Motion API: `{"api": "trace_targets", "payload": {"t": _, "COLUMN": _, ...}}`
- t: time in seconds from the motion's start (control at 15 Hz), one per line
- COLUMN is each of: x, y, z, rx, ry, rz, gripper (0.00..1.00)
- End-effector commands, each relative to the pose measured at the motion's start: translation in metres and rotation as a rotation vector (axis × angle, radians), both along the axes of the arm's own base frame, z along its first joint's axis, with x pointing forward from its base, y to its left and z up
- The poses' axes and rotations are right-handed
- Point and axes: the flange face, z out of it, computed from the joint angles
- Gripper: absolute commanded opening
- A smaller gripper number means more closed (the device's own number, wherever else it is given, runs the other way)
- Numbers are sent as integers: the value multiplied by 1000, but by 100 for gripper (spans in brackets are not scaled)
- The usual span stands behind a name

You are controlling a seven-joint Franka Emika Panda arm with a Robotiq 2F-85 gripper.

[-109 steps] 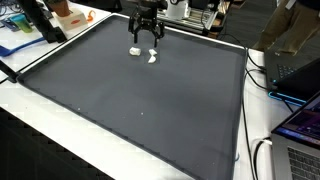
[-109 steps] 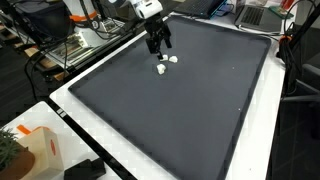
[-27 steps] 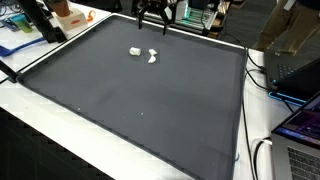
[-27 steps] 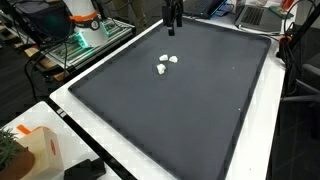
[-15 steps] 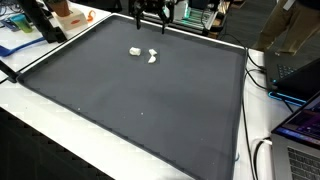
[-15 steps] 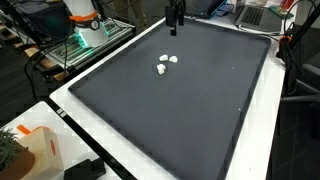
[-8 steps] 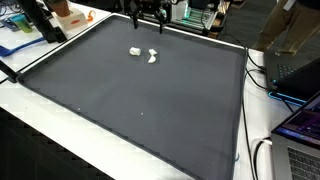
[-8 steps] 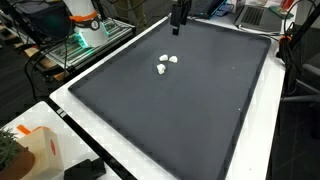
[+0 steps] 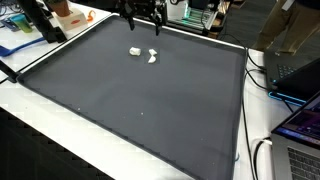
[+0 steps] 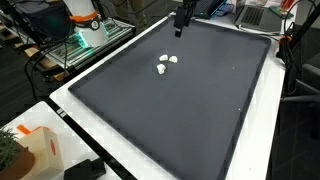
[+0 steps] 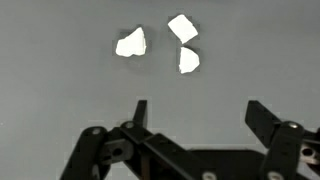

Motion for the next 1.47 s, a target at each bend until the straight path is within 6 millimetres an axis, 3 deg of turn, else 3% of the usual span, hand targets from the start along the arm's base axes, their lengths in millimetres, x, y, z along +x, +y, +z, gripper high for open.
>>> {"api": "trace_targets", "payload": {"t": 0.0, "x": 12, "y": -5, "z": -7, "rx": -6, "ry": 79, "rz": -41, "gripper": 100}}
{"api": "trace_targets", "payload": {"t": 0.6, "x": 73, "y": -40, "z": -43, "rx": 5, "ry": 292, "rz": -178, "gripper": 100}}
{"api": "trace_targets", "payload": {"t": 1.4, "x": 124, "y": -42, "z": -90, "rx": 0, "ry": 492, "rz": -249, "gripper": 100}}
